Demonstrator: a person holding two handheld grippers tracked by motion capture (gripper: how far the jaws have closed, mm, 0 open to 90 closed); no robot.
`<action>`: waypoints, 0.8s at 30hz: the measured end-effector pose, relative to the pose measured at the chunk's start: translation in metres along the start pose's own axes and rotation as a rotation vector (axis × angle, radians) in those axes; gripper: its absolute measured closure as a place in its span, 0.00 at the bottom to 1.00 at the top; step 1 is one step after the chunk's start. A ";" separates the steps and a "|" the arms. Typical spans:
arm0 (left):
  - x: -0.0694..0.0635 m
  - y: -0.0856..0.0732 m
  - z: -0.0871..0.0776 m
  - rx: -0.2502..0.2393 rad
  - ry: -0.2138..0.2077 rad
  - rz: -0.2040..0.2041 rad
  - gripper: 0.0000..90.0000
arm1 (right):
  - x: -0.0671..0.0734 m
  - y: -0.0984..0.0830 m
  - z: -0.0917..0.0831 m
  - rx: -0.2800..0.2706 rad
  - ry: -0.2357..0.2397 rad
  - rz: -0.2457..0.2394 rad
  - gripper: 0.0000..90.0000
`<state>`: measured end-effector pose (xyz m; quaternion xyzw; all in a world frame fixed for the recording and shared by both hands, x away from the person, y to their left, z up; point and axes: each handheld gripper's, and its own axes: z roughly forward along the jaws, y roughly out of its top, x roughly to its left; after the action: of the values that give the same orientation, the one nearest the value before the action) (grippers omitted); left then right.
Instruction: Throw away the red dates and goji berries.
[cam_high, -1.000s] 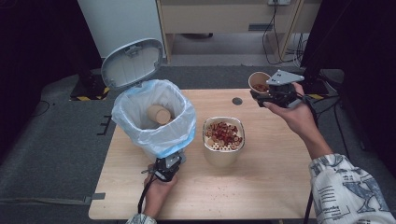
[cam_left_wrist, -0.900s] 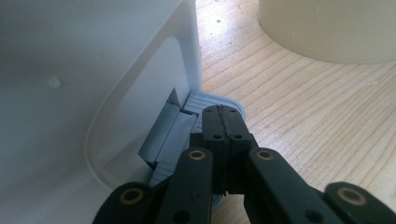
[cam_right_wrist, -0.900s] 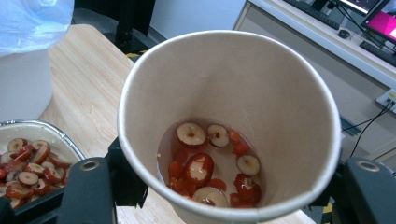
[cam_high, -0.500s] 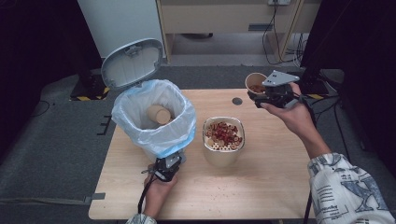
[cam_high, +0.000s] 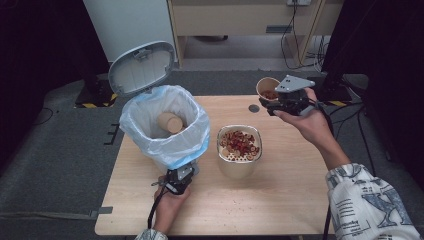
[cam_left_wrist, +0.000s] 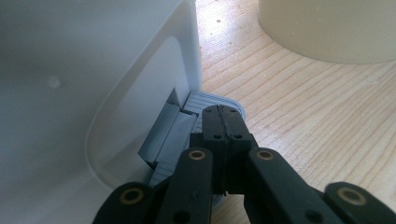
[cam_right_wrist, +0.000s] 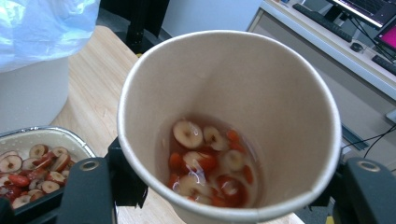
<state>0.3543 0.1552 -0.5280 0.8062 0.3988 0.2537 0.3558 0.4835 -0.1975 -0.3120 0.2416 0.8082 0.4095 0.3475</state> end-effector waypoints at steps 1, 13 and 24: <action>0.000 0.000 0.000 0.000 -0.001 0.001 0.99 | 0.001 0.000 0.001 -0.001 0.001 -0.002 0.37; 0.000 0.000 0.000 0.005 0.000 0.008 0.99 | 0.017 0.007 0.001 -0.008 0.012 -0.075 0.37; 0.000 0.000 0.000 0.002 -0.001 0.005 0.99 | 0.030 0.008 0.005 0.006 0.007 -0.162 0.37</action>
<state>0.3543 0.1550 -0.5277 0.8078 0.3968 0.2537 0.3545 0.4691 -0.1703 -0.3187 0.1752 0.8276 0.3785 0.3758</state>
